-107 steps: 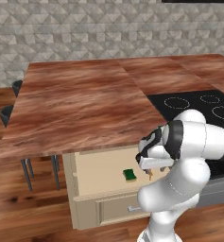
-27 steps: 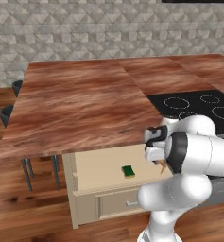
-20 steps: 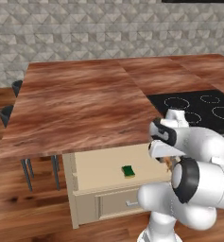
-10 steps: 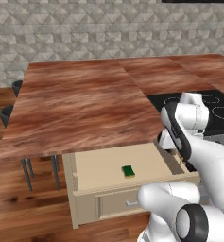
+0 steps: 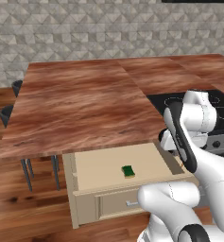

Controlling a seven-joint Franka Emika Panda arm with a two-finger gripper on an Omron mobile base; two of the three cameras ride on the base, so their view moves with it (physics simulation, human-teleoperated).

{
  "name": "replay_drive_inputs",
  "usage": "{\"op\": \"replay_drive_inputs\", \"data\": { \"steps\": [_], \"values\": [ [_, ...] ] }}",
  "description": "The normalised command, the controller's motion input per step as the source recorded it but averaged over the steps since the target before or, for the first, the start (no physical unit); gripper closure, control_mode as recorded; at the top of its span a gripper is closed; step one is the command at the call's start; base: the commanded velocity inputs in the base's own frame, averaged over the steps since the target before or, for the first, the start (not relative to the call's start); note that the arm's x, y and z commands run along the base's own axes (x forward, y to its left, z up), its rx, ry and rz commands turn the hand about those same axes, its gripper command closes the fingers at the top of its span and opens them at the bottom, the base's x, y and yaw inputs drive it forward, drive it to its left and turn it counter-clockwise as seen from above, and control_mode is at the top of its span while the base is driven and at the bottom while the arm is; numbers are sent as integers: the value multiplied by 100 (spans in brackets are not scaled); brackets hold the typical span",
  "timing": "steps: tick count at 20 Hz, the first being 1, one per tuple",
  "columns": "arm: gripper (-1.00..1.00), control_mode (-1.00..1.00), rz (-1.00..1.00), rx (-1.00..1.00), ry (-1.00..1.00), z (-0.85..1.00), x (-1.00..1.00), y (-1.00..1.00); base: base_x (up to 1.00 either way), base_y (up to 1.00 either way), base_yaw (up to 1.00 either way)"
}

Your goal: Restock the sink supplies by placing the sponge and soap dispenser on the counter and next to the sink. Make sure the soap dispenser is upright.

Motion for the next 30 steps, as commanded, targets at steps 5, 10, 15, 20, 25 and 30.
{"op": "replay_drive_inputs", "data": {
  "steps": [5,10,15,20,25,30],
  "values": [
    [100,100,-4,0,-4,1,-6,0,-10,0,-7],
    [100,100,0,0,0,0,0,0,-39,0,-63],
    [100,100,0,0,0,0,0,0,-20,0,-82],
    [100,100,0,0,0,0,0,0,-4,0,-91],
    [100,100,0,0,0,0,0,0,6,0,-92],
    [100,100,0,0,0,0,0,0,46,-2,-81]
  ]
}}
